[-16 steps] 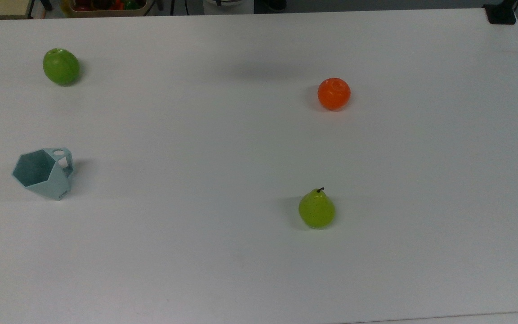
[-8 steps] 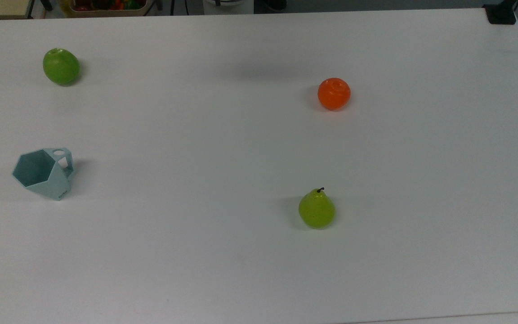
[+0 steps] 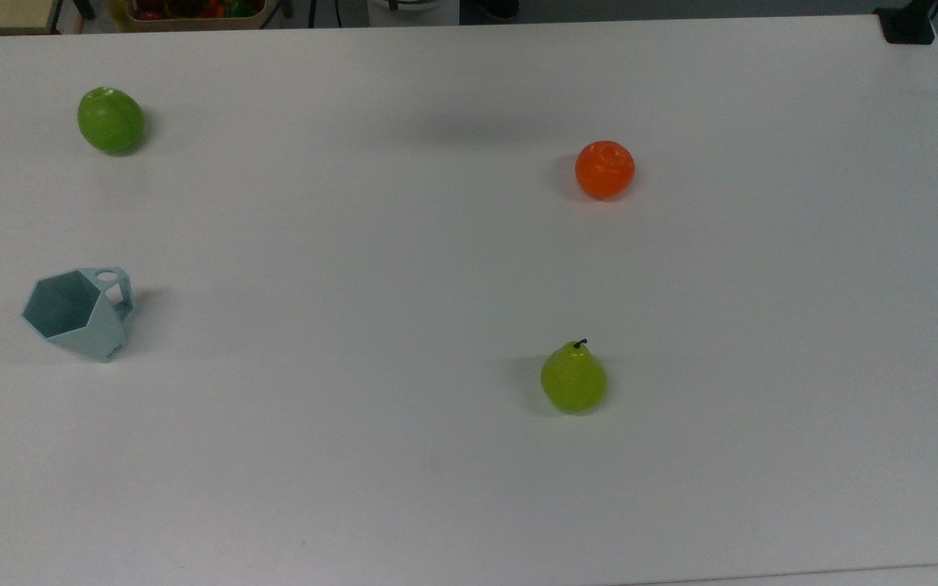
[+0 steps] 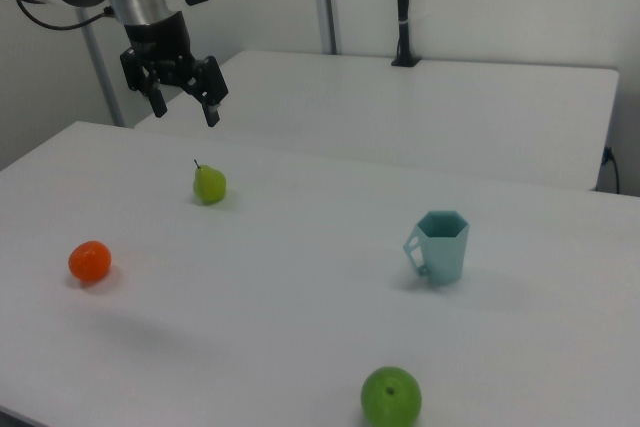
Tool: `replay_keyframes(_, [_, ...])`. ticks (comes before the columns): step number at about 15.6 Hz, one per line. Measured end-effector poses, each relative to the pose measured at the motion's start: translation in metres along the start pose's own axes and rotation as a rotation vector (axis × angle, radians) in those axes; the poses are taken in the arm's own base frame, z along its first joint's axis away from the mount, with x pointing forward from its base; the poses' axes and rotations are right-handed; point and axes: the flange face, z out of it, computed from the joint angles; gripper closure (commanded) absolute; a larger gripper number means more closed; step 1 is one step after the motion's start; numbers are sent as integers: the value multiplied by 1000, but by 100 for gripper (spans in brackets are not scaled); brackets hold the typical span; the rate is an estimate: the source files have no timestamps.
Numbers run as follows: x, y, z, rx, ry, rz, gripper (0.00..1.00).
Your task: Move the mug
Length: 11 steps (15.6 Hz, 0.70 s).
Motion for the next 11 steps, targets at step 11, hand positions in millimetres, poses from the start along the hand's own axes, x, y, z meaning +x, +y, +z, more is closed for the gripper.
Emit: replay_keyframes(11, [1, 3, 19, 2, -48, 60, 0])
